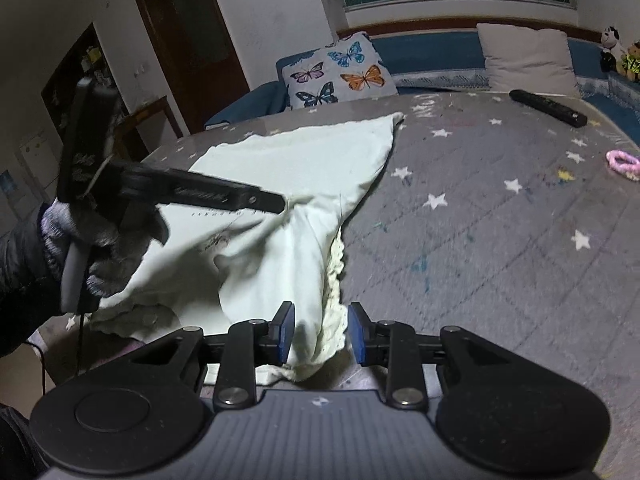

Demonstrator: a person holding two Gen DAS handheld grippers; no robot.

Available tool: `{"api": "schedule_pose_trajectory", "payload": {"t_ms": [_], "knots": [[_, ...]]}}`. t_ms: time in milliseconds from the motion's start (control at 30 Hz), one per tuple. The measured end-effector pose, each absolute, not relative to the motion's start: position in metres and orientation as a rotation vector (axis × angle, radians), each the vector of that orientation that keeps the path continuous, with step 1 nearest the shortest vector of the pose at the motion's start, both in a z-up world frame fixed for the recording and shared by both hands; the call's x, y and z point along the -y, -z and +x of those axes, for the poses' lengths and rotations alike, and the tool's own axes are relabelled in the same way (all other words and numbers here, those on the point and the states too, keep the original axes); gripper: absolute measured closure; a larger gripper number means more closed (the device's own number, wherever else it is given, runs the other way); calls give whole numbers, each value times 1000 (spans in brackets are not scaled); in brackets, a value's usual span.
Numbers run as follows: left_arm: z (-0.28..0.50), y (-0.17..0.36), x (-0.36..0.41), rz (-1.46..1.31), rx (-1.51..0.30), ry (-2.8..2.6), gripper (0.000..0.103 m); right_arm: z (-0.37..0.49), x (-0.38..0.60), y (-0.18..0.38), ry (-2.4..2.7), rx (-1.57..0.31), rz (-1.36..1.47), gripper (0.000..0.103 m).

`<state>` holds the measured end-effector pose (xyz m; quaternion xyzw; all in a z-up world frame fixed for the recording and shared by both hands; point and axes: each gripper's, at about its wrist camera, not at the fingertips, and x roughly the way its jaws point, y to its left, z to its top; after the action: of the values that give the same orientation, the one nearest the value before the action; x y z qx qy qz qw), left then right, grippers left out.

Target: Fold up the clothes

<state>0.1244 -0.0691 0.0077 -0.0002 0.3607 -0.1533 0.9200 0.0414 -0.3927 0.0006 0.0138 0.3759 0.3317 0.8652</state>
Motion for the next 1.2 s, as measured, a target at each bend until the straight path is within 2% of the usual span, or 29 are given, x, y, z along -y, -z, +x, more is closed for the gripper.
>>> {"api": "schedule_pose_trajectory", "payload": {"t_ms": [333, 400, 467, 533, 600, 733, 1200], "knots": [[74, 3, 63, 19, -764, 429, 56, 37, 391, -3, -669, -785, 8, 74], [74, 6, 64, 9, -769, 441, 65, 35, 388, -3, -676, -782, 4, 74], [74, 10, 65, -4, -770, 459, 86, 32, 384, -5, -684, -773, -7, 74], [72, 10, 65, -8, -763, 466, 97, 30, 379, -7, -691, -765, -17, 74], [66, 4, 63, -12, -737, 458, 100, 28, 376, -9, -694, -760, -27, 74], [57, -8, 49, -44, -690, 425, 101, 23, 371, -12, -709, -747, -47, 74], [56, 5, 44, -23, -754, 388, 100, 17, 348, 5, -749, -803, -168, 73]]}}
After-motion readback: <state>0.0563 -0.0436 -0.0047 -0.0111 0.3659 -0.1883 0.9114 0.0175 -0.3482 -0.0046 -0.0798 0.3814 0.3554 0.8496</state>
